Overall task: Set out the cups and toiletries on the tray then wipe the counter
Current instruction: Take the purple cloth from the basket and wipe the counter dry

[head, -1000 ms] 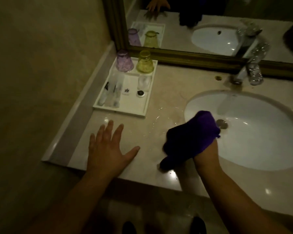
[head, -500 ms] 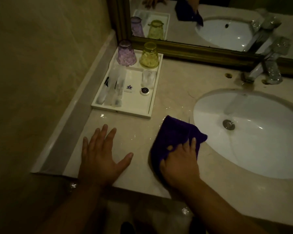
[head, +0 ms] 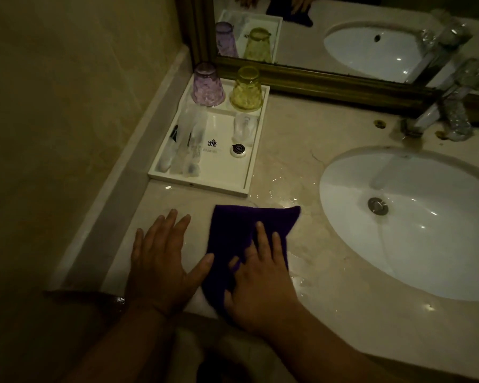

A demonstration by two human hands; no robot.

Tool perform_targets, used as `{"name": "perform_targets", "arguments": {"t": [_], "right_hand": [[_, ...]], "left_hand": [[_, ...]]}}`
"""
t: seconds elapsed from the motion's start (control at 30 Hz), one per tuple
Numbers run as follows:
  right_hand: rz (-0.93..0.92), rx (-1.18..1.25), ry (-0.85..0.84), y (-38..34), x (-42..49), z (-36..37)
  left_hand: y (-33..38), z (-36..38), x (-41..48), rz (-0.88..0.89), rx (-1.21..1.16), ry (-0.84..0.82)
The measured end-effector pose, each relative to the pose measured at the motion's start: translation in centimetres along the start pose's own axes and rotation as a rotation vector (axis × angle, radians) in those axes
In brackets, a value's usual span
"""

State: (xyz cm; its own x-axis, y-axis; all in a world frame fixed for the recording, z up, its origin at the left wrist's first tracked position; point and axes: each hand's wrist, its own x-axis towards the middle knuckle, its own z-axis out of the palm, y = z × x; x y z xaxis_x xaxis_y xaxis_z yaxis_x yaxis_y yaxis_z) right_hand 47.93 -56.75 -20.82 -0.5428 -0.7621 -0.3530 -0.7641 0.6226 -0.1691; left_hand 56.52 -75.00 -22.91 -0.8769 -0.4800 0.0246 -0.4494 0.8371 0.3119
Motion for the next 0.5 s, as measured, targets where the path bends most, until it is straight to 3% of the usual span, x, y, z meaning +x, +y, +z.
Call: {"name": "perform_targets", "arguments": {"t": [0.23, 0.3, 0.4, 0.43, 0.5], "right_hand": [[0.156, 0.044, 0.012, 4.9, 1.0, -3.9], [0.210, 0.060, 0.162, 5.2, 1.3, -5.0], [0.273, 0.220, 0.551, 3.4, 0.9, -4.9], [0.241, 0.299, 0.601, 2.4, 0.9, -4.5], [0.162, 0.355, 0.481, 0.8, 1.0, -3.2]], "left_hand": [[0.1, 0.0, 0.0, 0.002, 0.021, -0.002], [0.2, -0.1, -0.1, 0.004, 0.024, -0.003], [0.4, -0.3, -0.1, -0.009, 0.025, -0.005], [0.4, -0.3, -0.1, -0.018, 0.028, -0.015], [0.4, -0.3, 0.0, -0.027, 0.037, -0.035]]}}
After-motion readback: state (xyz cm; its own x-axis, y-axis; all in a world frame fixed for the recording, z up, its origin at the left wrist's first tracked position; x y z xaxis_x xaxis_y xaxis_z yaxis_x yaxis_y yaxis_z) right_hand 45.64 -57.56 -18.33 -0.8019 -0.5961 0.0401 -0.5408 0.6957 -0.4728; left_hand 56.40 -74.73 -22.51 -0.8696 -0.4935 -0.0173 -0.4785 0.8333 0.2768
